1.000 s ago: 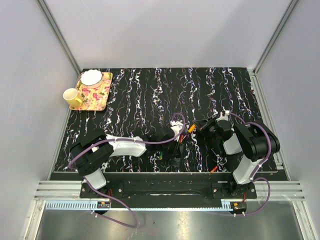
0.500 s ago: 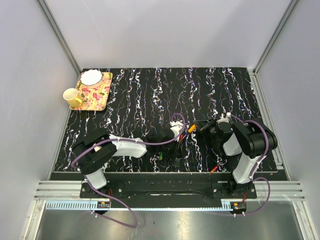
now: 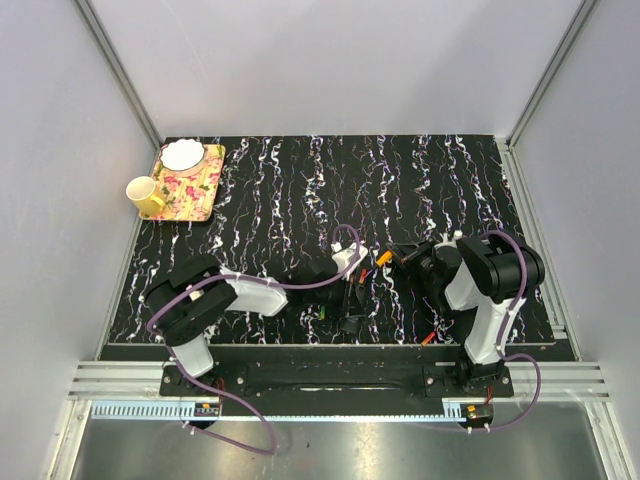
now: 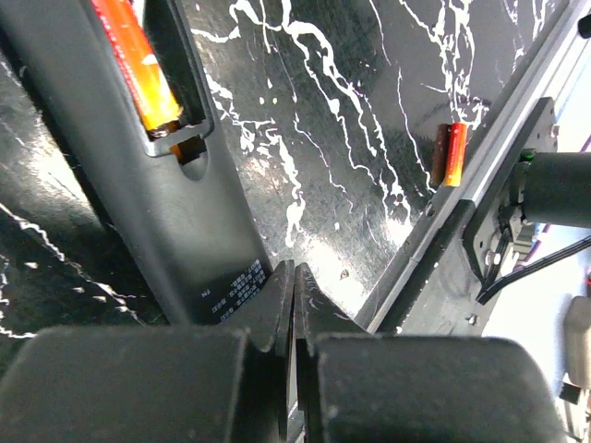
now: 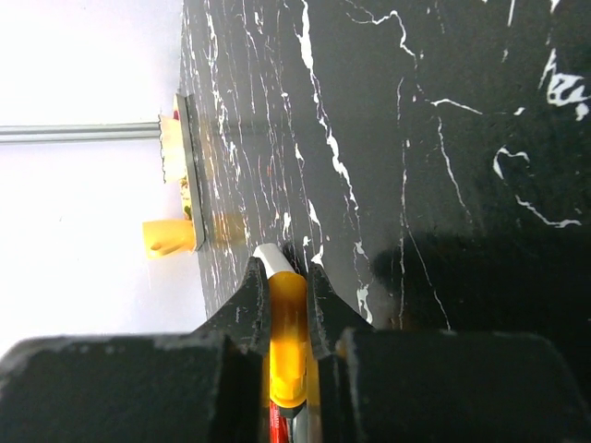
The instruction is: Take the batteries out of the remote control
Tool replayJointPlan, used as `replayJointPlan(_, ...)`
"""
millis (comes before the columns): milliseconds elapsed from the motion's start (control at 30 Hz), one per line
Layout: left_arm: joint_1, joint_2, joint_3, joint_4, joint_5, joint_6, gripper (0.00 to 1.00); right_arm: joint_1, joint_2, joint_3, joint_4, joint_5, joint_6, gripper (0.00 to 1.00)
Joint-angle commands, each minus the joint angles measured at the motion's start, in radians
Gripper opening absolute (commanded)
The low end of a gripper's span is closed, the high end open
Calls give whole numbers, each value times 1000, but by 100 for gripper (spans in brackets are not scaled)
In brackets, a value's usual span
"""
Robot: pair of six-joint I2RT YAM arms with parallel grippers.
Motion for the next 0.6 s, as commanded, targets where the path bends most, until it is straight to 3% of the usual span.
replayJointPlan(0,44,18,-54,-18,26,-8,0,-6,47,16,140,-27,35,0)
replayJointPlan(567,78,94,-48,34,135,-64,0,-10,99,27,193,-30,83,0)
